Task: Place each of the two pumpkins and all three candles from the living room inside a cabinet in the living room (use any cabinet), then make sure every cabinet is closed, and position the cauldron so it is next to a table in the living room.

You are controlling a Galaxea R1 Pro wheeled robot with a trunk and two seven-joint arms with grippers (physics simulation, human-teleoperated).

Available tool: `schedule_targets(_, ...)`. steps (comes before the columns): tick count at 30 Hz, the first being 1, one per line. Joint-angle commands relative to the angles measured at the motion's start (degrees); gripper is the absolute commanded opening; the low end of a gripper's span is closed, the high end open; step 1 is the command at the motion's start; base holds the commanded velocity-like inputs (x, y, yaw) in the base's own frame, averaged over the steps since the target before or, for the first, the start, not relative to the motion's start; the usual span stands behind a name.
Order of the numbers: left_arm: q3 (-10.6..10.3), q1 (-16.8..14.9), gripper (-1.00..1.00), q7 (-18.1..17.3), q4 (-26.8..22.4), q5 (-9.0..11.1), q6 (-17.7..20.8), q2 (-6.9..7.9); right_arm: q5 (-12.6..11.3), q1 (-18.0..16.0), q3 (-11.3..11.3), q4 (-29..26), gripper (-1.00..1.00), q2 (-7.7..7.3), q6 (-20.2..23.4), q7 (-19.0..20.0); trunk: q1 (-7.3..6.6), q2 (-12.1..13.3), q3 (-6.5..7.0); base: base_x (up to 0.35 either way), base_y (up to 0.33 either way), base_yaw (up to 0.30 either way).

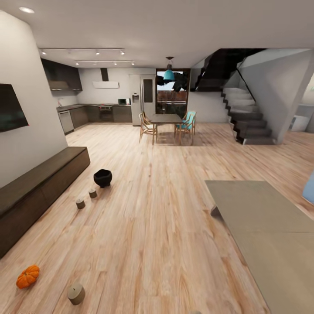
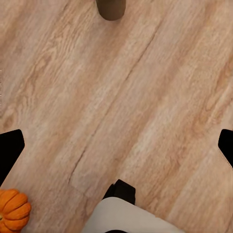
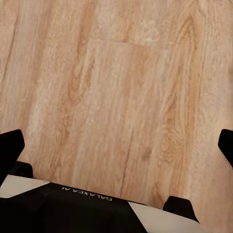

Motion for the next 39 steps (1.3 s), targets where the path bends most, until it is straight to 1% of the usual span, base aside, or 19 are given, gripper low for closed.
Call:
schedule_targets(1,0.0,0.0,1.00,0.0,0.0,0.0,0.0,0.01,0.0,0.0,0.0,0.0,1.00,0.00,0.0,0.0,0.00,0.0,0.00,0.252,0.000,0.232)
schedule_targets(8,0.0,0.0,1.00,0.0,0.0,0.0,0.0,0.01,0.0,0.0,0.0,0.0,1.00,-0.05,0.0,0.0,0.00,0.0,0.00,0.252,0.000,0.080)
schedule_targets(39,0.0,0.0,1.00,0.0,0.0,0.0,0.0,-0.03,0.0,0.0,0.0,0.0,1.00,0.00,0.0,0.0,0.00,0.0,0.00,0.252,0.000,0.001)
